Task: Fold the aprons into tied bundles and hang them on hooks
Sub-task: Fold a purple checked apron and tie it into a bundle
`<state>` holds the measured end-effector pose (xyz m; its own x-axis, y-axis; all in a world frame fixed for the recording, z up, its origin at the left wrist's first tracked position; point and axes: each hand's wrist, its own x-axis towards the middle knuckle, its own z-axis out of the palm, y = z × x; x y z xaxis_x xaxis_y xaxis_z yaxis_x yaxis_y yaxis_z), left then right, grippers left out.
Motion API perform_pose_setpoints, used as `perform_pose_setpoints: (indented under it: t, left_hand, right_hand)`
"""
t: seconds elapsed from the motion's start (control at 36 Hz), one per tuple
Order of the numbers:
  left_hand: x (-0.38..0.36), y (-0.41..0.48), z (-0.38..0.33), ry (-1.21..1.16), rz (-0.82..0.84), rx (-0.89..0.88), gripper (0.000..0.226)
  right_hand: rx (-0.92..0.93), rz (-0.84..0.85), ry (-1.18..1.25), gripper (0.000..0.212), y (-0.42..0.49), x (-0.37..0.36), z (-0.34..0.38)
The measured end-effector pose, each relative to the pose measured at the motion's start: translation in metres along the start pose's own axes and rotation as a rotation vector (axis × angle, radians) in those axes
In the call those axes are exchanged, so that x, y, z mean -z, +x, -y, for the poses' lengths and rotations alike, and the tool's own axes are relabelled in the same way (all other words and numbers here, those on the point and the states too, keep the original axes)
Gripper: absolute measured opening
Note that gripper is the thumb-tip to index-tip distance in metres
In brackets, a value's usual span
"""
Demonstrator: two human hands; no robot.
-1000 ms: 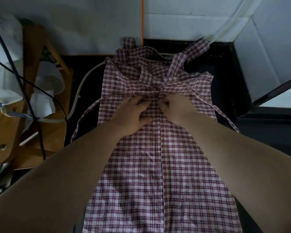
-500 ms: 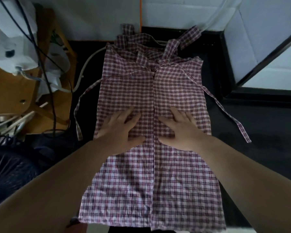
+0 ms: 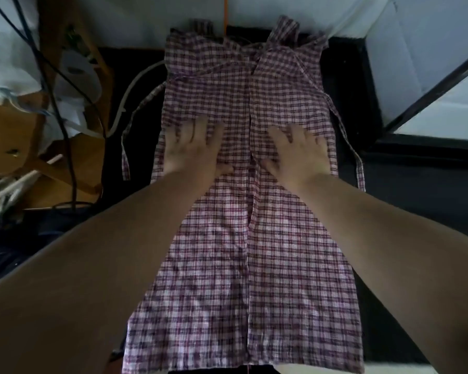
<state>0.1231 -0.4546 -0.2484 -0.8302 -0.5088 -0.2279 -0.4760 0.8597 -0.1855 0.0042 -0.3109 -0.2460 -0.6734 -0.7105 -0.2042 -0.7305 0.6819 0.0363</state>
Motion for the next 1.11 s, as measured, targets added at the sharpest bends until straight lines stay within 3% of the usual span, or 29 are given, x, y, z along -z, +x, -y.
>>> perform_pose_setpoints:
  t: [0.11,0.19,0.31,0.53,0.61,0.75,0.86,0.92,1.06,1.11]
  left_hand:
    - [-0.015,-0.032,-0.006,-0.235,-0.018,-0.064,0.049]
    - [-0.029,-0.062,-0.005,-0.35,0.069,-0.086,0.053]
    - [-0.038,-0.1,-0.011,-0.319,0.166,-0.099,0.058]
    - [-0.046,-0.177,-0.021,-0.429,0.067,-0.071,0.045]
    - [-0.051,-0.203,-0.026,-0.417,0.096,-0.081,0.047]
    - [-0.057,-0.246,-0.033,-0.417,0.129,-0.107,0.061]
    - [-0.062,-0.264,-0.035,-0.32,0.24,-0.177,0.096]
    - [-0.067,-0.27,-0.035,-0.26,0.272,-0.213,0.103]
    - [-0.07,-0.274,-0.037,-0.256,0.265,-0.194,0.089]
    - [-0.07,-0.273,-0.038,-0.264,0.267,-0.198,0.087]
  right_hand:
    - [0.039,0.081,0.162,0.05,-0.027,-0.002,0.006]
    - [0.119,0.181,0.179,0.06,-0.057,-0.012,0.006]
    - [0.186,0.307,0.203,0.072,-0.096,-0.02,0.005]
    - [0.259,0.152,0.196,0.043,-0.165,-0.034,0.006]
    - [0.315,0.225,0.238,0.044,-0.188,-0.036,0.009]
    - [0.358,0.29,0.194,0.075,-0.234,-0.042,0.009]
    - [0.382,0.262,0.167,0.08,-0.253,-0.049,0.005]
    - [0.41,0.249,0.144,0.076,-0.258,-0.053,0.004]
    - [0.438,0.127,0.164,0.038,-0.272,-0.061,0.004]
    - [0.429,0.091,0.155,0.036,-0.276,-0.064,0.003]
